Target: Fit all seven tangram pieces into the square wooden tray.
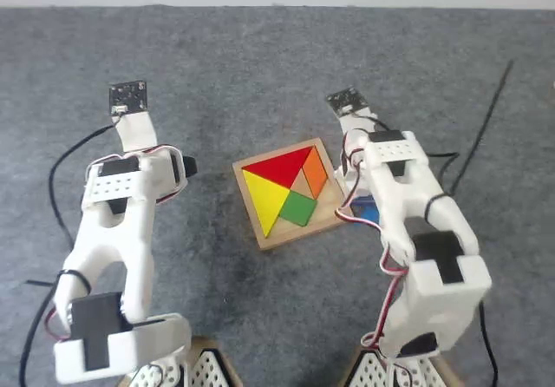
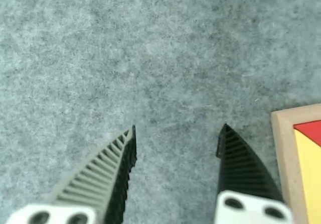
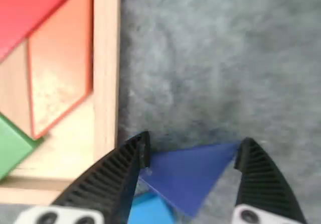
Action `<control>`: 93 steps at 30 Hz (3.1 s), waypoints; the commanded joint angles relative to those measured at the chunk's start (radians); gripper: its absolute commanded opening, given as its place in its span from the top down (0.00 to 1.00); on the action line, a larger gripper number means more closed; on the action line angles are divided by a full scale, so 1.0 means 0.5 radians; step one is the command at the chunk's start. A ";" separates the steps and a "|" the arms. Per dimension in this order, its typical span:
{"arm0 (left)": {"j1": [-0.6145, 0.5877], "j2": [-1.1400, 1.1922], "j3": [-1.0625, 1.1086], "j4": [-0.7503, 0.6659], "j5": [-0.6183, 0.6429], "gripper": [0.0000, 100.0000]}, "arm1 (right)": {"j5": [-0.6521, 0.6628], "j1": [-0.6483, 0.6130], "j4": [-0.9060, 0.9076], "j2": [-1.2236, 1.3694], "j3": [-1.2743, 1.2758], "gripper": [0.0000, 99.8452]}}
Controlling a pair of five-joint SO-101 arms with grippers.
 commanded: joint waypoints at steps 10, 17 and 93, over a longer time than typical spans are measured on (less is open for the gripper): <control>0.015 -0.012 -0.017 -0.037 -0.021 0.75 | -0.350 0.106 0.431 0.060 -0.273 0.86; 0.015 -0.015 -0.020 -0.028 -0.021 0.75 | -0.703 0.100 0.486 -0.020 -0.190 0.83; 0.009 -0.015 -0.020 -0.034 -0.021 0.75 | -0.672 -0.038 0.658 0.109 -0.074 0.94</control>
